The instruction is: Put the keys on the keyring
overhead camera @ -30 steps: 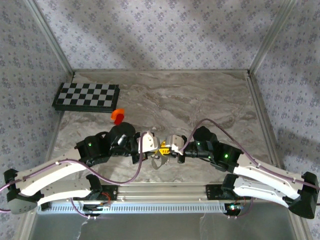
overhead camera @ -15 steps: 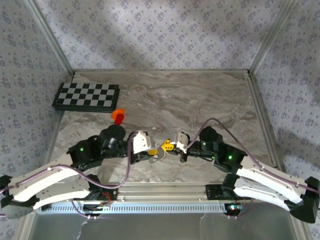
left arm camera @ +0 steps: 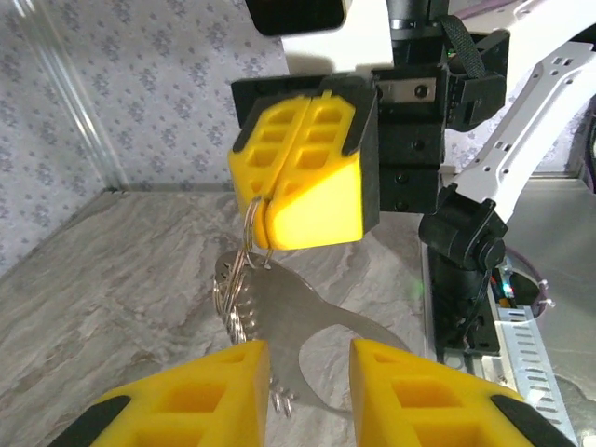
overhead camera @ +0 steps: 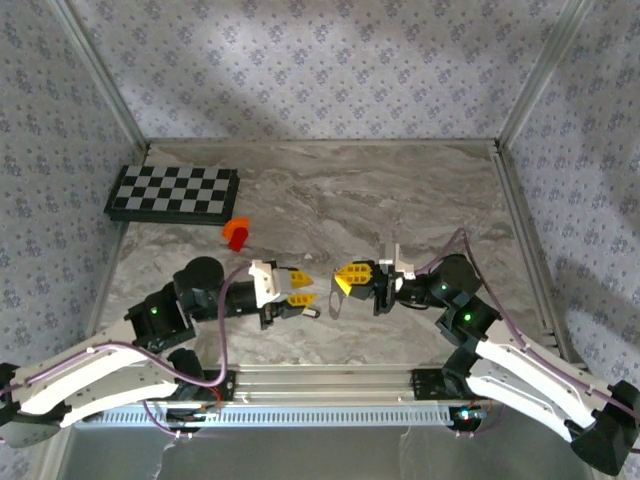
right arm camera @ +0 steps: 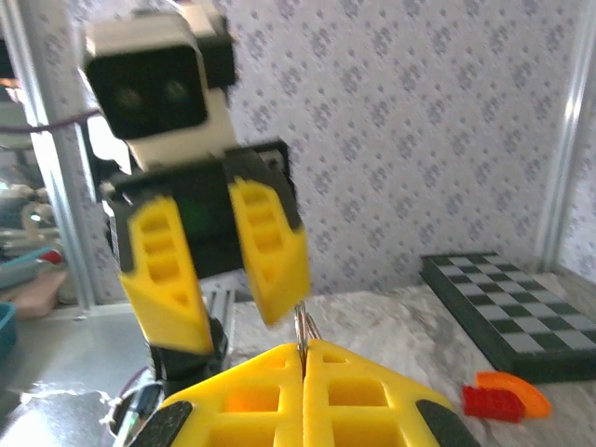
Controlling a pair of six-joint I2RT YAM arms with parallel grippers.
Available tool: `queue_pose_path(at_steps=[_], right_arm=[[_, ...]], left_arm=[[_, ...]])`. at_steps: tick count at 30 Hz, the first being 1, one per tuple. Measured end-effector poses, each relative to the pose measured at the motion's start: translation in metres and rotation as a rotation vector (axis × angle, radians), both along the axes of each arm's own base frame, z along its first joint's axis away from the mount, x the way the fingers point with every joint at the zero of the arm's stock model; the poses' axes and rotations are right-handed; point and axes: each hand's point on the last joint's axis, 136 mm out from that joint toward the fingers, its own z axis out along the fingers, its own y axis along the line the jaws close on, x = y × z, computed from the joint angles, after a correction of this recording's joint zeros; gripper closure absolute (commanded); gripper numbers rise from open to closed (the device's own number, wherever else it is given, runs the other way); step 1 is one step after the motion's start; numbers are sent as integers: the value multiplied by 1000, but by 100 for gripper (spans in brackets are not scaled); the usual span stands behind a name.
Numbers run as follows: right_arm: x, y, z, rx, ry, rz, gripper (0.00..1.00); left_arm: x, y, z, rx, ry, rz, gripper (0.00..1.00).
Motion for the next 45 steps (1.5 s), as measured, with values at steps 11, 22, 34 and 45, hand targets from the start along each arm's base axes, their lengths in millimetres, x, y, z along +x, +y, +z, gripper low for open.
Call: queue_pose_path(at_steps=[11,22,34,45], right_arm=[[-15,-3,19,70,-17,81,100],[-3,-12,19,99,21,38,100],[-4,-10,19,104,34,65,100],[-8,-9,18,98,29,93,100]], left_arm=[[-5,-13,11,-58,2,-64,70],[-14,0,29,-115,-29,-71,60],[-6,-17,20,-96,-13,-78,63],[-2,-26,23,-120,-11,-78,63]])
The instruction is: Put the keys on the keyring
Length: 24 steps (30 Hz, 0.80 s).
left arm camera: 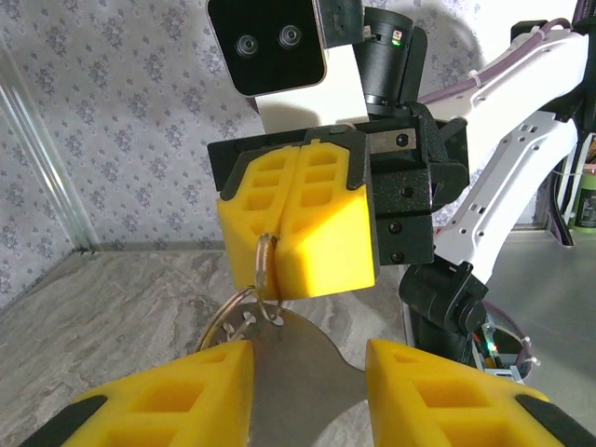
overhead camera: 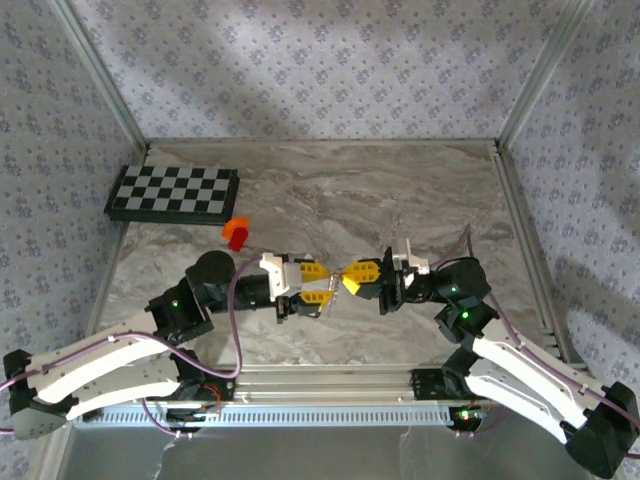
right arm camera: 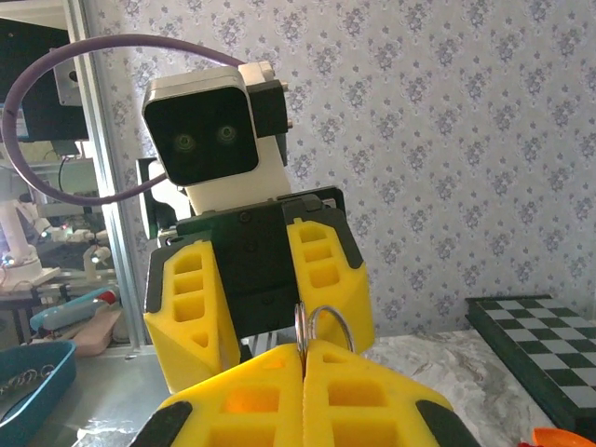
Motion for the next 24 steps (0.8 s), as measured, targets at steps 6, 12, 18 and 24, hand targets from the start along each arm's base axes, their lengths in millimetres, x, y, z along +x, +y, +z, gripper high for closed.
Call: queue_pose_path(at_steps=[6,12,18,24], right_arm=[[-2,1,-7,-14,8,14,100],[-3,1,-9,-19,7,24,100],[-3,2,-12,-23,12,25,100],[-4,2,-12,-23,12,25,100]], left_arm=[[1,-2,2,-10,-5,0,66],[1,-3,4,-20,-2,-4,77],[2,-7,-1,-7,8,-7,84],[2,-7,-1,-6,9,-7,97]])
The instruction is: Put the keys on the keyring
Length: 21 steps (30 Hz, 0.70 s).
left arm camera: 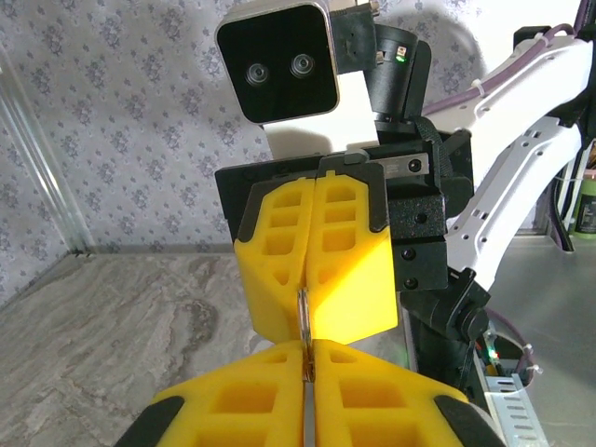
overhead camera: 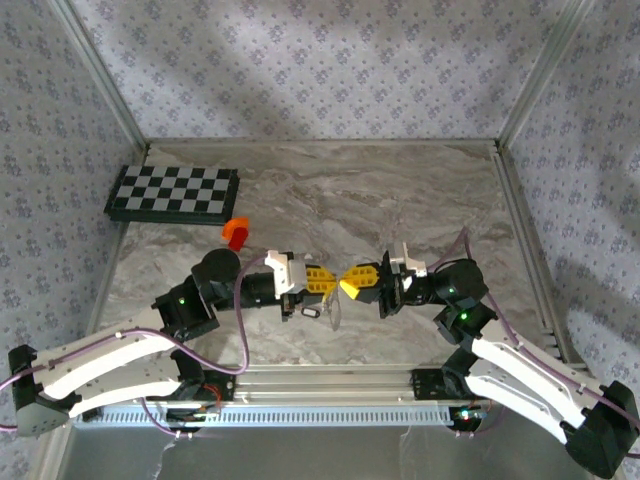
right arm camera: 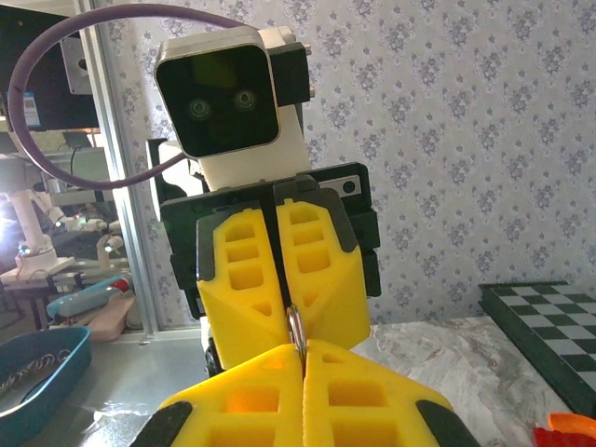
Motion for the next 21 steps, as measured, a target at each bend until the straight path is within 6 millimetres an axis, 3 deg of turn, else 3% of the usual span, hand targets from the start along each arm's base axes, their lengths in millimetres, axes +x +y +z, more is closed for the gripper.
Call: queue_pose_path(at_steps=[7,13,21], right_arm=[[-1,-1,-3,-14,2,-4,100],[-2,-3,-15,-78,-9,-45,66],[-8,-1,-25,-213,-77,-121,58]], left_arm=[[0,0,-2,19,1,1,100],[3,2,-11,102,-4,18,100],[12,8,-11,228,-33,72,100]])
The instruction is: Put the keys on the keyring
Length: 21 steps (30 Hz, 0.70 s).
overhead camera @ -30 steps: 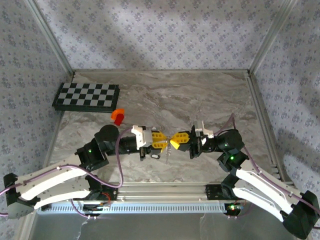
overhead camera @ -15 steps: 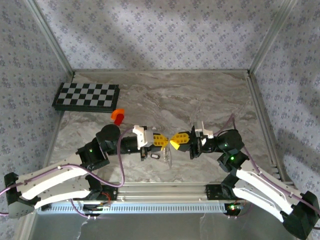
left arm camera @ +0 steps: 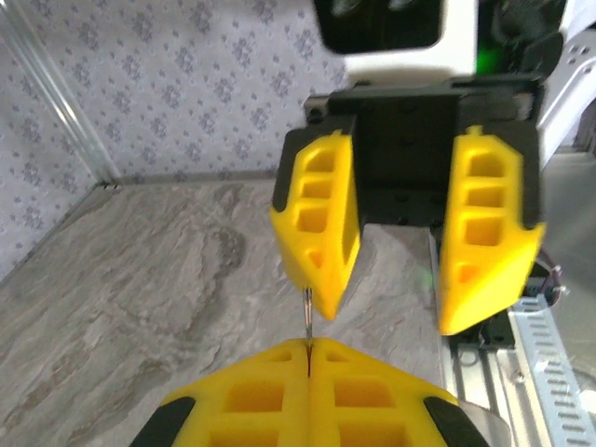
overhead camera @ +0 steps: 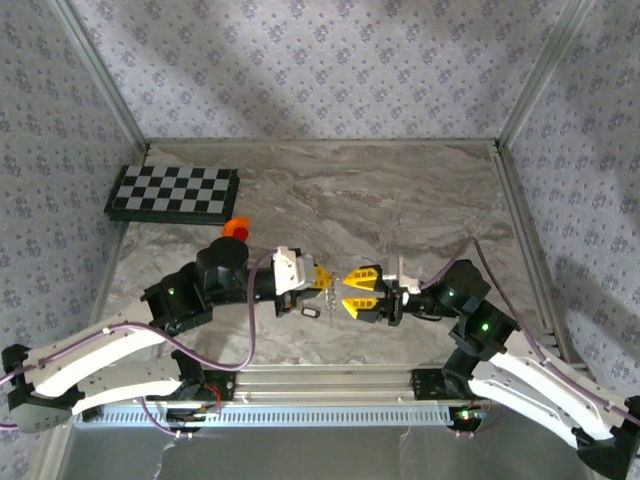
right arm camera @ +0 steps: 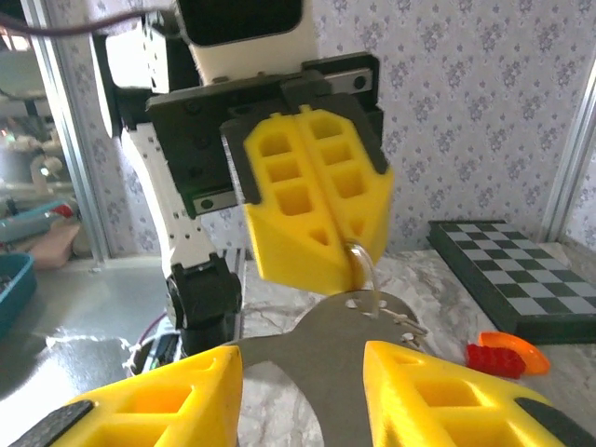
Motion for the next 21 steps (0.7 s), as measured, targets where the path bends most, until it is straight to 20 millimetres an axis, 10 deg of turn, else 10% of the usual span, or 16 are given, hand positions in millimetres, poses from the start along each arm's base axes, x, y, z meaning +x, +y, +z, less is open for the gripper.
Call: queue_pose_path(at_steps=[21], right_arm=[[5,12,-41,-212,-76,-94,60]], left_arm=[[-1,6,-51,273,83,-7,100]])
